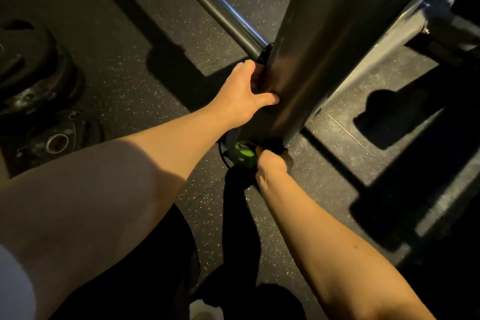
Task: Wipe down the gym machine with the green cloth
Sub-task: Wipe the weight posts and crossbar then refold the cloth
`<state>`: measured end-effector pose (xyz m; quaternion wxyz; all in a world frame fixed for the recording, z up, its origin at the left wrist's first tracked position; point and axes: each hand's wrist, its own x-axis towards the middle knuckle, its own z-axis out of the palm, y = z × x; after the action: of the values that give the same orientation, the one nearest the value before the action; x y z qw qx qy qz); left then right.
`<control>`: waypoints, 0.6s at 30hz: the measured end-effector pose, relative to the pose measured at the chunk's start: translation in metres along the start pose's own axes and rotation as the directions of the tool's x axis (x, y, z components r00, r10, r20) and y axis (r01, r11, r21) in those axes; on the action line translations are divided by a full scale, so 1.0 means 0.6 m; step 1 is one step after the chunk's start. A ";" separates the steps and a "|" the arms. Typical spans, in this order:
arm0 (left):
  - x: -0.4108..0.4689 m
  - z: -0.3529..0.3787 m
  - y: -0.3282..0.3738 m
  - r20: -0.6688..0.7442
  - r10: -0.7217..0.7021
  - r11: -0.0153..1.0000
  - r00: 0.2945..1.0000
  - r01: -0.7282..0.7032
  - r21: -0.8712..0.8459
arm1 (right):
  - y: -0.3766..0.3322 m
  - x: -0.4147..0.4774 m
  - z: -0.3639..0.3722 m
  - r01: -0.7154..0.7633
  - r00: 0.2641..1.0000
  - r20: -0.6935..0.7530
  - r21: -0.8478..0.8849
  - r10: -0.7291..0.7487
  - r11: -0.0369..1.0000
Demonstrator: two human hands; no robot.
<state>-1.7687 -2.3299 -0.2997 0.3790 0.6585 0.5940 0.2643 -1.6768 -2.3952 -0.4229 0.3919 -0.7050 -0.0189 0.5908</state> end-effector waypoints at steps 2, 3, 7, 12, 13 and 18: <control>0.002 0.002 -0.004 -0.013 0.009 1.000 1.000 -0.009 0.020 | 0.036 0.062 0.006 0.014 0.997 -0.075 -0.036 -0.017 0.999; 0.003 0.003 -0.007 -0.016 0.014 0.999 1.000 -0.013 0.030 | 0.063 0.118 0.004 0.044 0.993 -0.102 -0.074 -0.052 0.996; 0.001 0.007 -0.012 -0.023 0.015 0.999 1.000 -0.014 0.043 | 0.107 0.211 0.010 0.007 0.996 -0.090 -0.023 -0.009 1.000; 0.001 0.005 -0.016 -0.016 0.016 1.000 1.000 -0.015 0.025 | -0.042 -0.045 -0.007 0.125 0.990 -0.078 0.110 -0.116 0.986; 0.001 0.005 -0.016 -0.014 0.013 1.000 1.000 -0.013 0.020 | -0.061 -0.057 -0.019 0.151 0.987 -0.074 0.103 -0.144 0.983; 0.003 -0.006 -0.007 0.024 -0.058 0.998 0.998 0.058 0.022 | -0.136 -0.124 -0.053 0.297 0.954 0.016 0.053 -0.298 0.953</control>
<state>-1.7740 -2.3277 -0.3015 0.3870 0.6480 0.6109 0.2388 -1.6369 -2.3919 -0.3152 0.4935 -0.6770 -0.1149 0.5338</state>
